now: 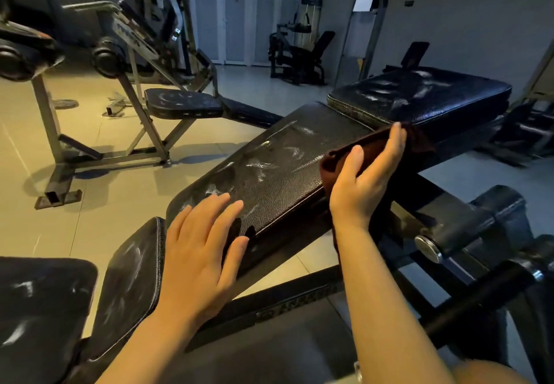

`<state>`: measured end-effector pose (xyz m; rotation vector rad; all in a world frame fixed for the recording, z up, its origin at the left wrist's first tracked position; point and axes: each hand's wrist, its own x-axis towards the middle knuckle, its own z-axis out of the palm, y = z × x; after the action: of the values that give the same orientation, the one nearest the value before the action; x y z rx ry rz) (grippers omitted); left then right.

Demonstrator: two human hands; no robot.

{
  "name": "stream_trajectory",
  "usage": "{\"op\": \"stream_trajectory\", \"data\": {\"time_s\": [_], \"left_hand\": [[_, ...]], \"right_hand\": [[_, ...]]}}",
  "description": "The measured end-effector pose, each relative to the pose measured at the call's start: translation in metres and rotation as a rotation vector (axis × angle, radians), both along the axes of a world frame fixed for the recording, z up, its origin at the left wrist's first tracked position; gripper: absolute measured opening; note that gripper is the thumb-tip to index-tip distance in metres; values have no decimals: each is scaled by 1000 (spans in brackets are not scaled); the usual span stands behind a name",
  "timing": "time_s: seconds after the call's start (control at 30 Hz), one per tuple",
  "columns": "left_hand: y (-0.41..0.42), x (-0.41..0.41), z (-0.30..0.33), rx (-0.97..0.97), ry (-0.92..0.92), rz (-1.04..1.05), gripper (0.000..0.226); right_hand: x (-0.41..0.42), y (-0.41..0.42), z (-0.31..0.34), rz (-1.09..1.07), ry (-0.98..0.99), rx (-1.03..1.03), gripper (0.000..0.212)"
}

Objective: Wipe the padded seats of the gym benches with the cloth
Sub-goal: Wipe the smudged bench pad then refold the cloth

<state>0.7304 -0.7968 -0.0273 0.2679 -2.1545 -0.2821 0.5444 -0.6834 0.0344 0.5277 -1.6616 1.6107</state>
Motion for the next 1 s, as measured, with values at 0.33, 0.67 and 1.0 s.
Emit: {"op": "stream_trajectory", "data": {"time_s": [0.33, 0.67, 1.0], "left_hand": [[-3, 5, 0, 178, -11, 95, 50], [-11, 12, -18, 348, 19, 148, 58], [-15, -9, -30, 298, 63, 155, 47]], "right_hand": [[69, -43, -55, 0, -122, 124, 63], [56, -20, -53, 170, 11, 208, 58], [22, -22, -25, -87, -65, 24, 63]]}}
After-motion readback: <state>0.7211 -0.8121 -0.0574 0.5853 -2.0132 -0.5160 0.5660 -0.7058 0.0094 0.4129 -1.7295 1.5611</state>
